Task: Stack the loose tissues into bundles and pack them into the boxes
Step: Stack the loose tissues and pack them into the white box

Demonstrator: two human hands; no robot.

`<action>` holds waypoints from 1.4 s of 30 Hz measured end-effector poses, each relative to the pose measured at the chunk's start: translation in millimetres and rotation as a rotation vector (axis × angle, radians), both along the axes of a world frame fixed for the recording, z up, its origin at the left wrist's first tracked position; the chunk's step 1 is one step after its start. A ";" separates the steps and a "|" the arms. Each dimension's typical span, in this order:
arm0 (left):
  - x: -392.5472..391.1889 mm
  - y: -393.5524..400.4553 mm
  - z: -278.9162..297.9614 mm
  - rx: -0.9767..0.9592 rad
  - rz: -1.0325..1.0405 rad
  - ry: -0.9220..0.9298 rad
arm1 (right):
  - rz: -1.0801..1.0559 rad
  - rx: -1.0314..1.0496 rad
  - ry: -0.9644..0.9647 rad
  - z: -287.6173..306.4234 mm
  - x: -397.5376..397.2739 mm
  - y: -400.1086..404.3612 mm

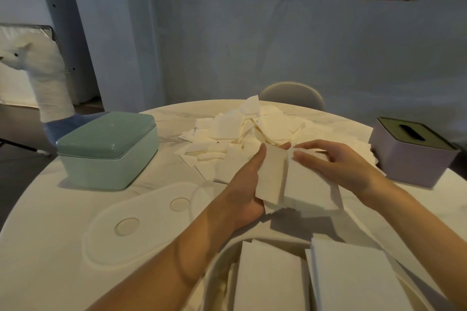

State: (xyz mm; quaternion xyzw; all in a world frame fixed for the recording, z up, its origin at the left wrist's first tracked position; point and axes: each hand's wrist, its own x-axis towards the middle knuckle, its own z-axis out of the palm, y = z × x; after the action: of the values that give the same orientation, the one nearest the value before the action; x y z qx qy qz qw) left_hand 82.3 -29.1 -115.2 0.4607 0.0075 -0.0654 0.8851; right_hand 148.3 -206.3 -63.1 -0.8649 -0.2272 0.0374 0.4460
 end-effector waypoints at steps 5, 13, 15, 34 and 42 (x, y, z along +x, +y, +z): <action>6.8 -1.0 -4.3 -0.017 -0.054 -0.016 | -0.075 0.027 -0.007 -11.3 1.1 5.5; 15.4 6.0 -6.7 0.033 -0.009 0.022 | -0.034 0.124 -0.023 -11.8 4.1 2.1; 19.6 4.9 -11.0 0.052 0.030 0.029 | -0.028 0.125 -0.026 -10.6 3.3 2.8; 2.7 5.8 1.6 0.222 -0.014 0.094 | 0.100 0.021 0.093 3.5 0.4 -6.9; 0.4 6.5 2.6 0.225 -0.034 0.070 | 0.039 -0.157 -0.198 -3.7 5.4 -6.6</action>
State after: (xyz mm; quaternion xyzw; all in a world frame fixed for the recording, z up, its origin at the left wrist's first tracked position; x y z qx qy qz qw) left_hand 82.7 -22.7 -112.6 0.5546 0.0378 -0.0950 0.8258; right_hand 153.8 -212.9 -66.8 -0.8920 -0.2830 -0.0218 0.3517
